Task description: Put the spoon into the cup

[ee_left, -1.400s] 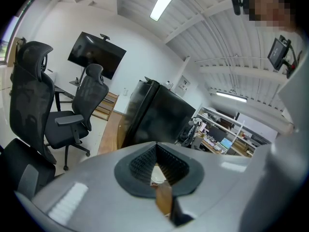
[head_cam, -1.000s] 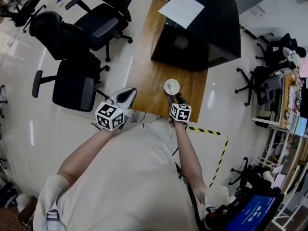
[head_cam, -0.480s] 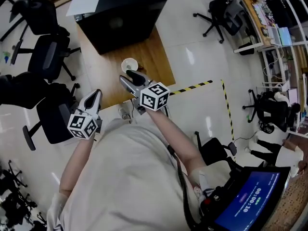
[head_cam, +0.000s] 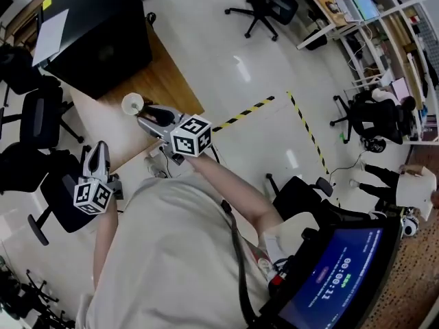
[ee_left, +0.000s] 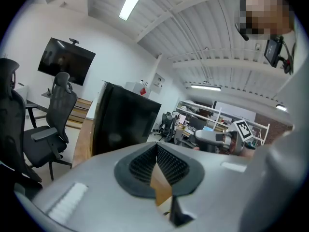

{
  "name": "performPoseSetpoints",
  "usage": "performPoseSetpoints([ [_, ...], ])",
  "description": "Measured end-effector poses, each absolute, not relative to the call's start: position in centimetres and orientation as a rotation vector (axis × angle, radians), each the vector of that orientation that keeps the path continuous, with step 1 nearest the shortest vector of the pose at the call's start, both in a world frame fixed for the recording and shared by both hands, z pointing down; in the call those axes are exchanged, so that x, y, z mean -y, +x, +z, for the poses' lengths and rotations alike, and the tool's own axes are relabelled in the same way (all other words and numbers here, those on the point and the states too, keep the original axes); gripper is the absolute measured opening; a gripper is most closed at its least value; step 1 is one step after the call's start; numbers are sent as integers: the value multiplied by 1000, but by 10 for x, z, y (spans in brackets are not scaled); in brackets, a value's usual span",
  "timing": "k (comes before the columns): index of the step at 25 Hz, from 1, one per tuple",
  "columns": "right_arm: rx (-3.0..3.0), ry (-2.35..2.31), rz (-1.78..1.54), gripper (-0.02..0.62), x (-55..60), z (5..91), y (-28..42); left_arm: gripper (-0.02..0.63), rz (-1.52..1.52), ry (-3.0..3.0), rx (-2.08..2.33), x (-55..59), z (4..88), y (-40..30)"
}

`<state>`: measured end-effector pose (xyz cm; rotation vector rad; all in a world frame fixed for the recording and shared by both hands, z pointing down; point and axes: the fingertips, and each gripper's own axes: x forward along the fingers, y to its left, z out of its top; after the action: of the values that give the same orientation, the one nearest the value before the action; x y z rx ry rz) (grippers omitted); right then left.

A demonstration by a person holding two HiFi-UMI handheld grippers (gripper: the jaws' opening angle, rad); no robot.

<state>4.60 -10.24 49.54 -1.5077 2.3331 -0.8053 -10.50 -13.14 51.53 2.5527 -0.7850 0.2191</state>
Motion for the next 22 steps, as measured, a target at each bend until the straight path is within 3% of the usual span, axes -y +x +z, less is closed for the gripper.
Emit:
performPoseSetpoints([
  [12, -2301, -1532, -878, 146, -39, 516, 111, -23, 201, 2567, 874, 12, 508, -64],
  [22, -2390, -1425, -994, 144, -129, 549, 112, -23, 187, 2439, 1035, -97, 537, -75],
])
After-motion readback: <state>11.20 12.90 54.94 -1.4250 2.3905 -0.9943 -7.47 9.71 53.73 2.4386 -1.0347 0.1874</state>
